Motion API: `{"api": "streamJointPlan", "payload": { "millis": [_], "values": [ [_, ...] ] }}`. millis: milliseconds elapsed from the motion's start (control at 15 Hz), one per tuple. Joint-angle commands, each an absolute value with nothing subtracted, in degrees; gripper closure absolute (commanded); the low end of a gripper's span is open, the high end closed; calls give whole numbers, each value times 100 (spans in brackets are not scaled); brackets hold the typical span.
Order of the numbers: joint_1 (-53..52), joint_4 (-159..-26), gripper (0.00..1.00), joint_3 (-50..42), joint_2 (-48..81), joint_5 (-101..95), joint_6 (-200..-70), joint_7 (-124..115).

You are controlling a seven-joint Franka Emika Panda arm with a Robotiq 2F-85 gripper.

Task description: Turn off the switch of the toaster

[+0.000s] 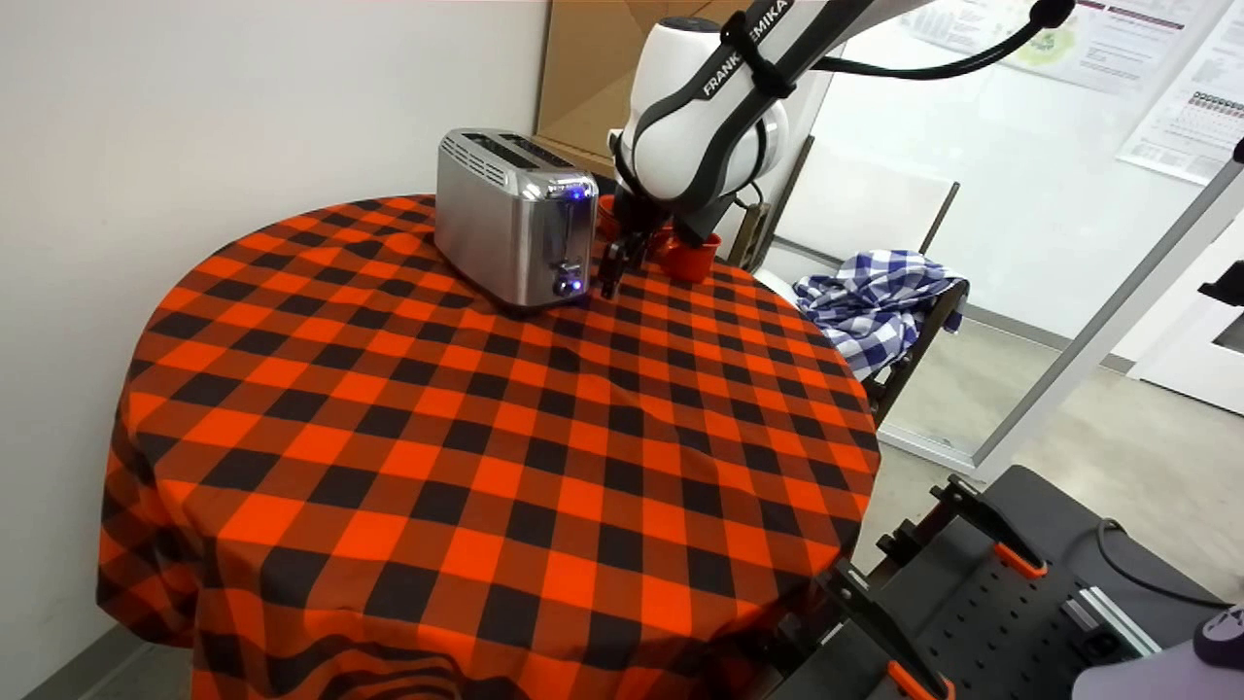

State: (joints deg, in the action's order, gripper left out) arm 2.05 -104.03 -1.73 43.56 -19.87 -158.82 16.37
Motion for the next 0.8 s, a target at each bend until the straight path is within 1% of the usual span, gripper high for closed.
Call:
{"api": "streamJointPlan", "payload": {
  "millis": [0,533,733],
  "values": [
    [144,-10103,0,-164,4604,-1881,-15859,1632],
    [-79,-9387,0,-294,5037,-1897,-15762,1392],
    [-164,-9305,0,-420,5086,-1924,-15871,1211]
  ]
}}
